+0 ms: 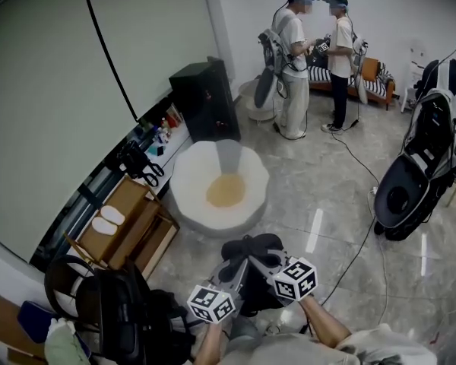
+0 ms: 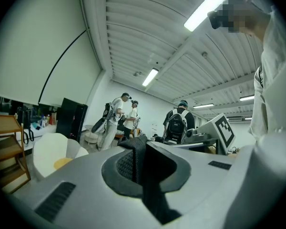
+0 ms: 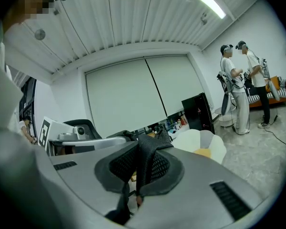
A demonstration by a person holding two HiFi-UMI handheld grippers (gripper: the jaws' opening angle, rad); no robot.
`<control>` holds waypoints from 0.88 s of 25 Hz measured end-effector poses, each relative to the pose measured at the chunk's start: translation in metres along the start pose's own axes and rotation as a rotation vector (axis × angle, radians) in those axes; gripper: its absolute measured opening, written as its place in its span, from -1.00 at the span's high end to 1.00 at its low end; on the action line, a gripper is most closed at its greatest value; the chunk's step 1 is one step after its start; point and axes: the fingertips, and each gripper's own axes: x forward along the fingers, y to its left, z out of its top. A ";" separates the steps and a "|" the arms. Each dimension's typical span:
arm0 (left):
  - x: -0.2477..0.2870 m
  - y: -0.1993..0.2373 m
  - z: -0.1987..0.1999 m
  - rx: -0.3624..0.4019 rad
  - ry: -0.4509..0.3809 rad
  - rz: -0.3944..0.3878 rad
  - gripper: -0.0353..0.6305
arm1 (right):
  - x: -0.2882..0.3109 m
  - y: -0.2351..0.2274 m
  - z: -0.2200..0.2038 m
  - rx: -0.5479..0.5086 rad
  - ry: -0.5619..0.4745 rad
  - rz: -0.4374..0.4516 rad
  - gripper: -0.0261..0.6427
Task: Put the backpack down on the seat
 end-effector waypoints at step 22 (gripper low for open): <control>0.091 0.122 0.016 -0.012 0.002 0.001 0.76 | 0.109 -0.105 0.025 0.016 0.008 -0.005 0.80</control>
